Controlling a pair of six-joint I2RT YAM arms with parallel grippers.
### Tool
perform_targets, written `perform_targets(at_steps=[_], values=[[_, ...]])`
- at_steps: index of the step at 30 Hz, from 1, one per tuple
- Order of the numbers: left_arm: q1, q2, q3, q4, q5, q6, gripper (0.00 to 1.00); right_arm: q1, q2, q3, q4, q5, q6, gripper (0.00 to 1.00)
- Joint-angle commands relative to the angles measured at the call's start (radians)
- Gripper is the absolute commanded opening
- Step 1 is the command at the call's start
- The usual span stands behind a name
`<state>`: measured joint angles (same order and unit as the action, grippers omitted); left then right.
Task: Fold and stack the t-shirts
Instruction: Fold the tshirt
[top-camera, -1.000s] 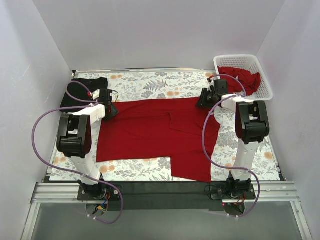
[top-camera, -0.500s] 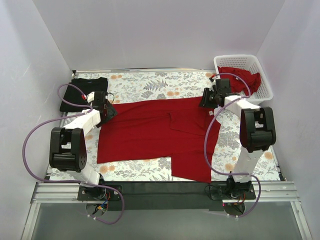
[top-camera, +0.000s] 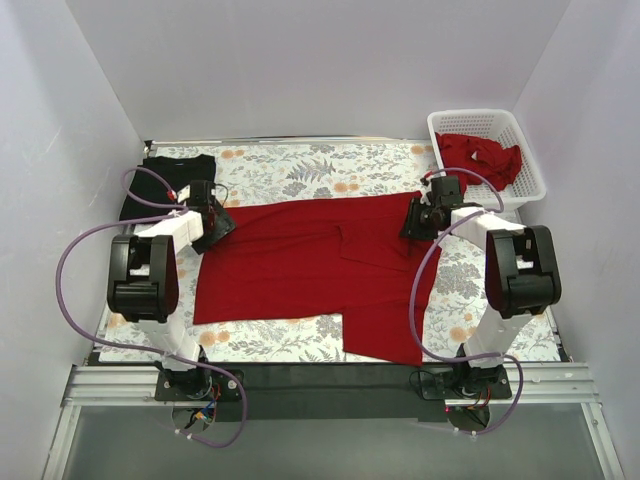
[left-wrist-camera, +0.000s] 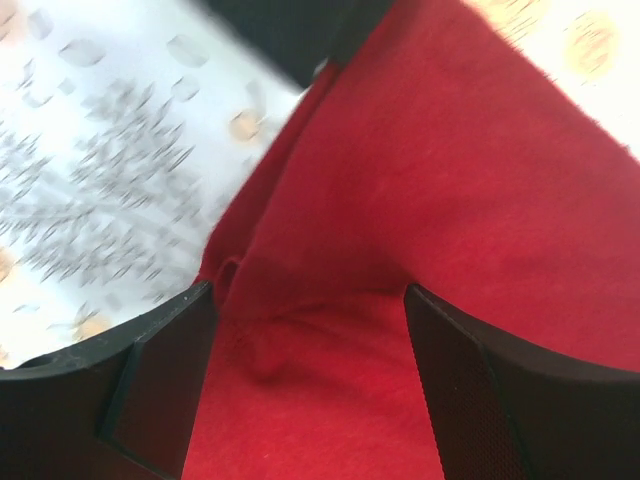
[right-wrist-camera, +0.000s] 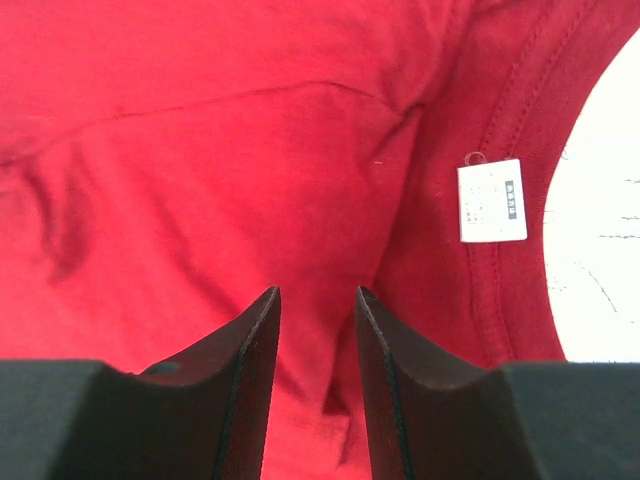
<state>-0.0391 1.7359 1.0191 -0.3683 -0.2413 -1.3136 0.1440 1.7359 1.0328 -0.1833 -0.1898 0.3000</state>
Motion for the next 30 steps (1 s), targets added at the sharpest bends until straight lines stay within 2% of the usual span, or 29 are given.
perform_targets(at_steps=[1, 9, 14, 17, 21, 25, 26, 30], values=[[0.001, 0.039, 0.067, 0.023, 0.039, -0.003, 0.68, -0.011, 0.072, 0.044, 0.002, 0.019, -0.012, 0.36], [0.001, 0.200, 0.206, 0.011, 0.063, -0.026, 0.67, -0.046, 0.233, 0.188, 0.001, 0.148, -0.036, 0.34], [0.001, 0.240, 0.292, -0.017, 0.071, -0.027, 0.69, -0.052, 0.278, 0.315, -0.010, 0.165, -0.062, 0.34], [0.001, 0.185, 0.297, -0.032, 0.073, -0.019, 0.73, -0.049, 0.251, 0.363, -0.039, 0.136, -0.068, 0.34], [-0.001, 0.021, 0.216, -0.069, 0.062, -0.012, 0.75, -0.018, 0.099, 0.302, -0.048, 0.104, -0.044, 0.35], [-0.011, -0.163, 0.057, -0.133, 0.050, -0.016, 0.75, -0.011, -0.031, 0.173, -0.070, 0.041, 0.017, 0.38], [-0.013, -0.235, 0.027, -0.145, 0.042, -0.015, 0.75, -0.011, -0.057, 0.150, -0.080, 0.038, 0.025, 0.43], [-0.018, -0.406, -0.121, -0.225, 0.028, -0.015, 0.74, -0.012, -0.217, 0.055, -0.160, 0.075, 0.012, 0.50]])
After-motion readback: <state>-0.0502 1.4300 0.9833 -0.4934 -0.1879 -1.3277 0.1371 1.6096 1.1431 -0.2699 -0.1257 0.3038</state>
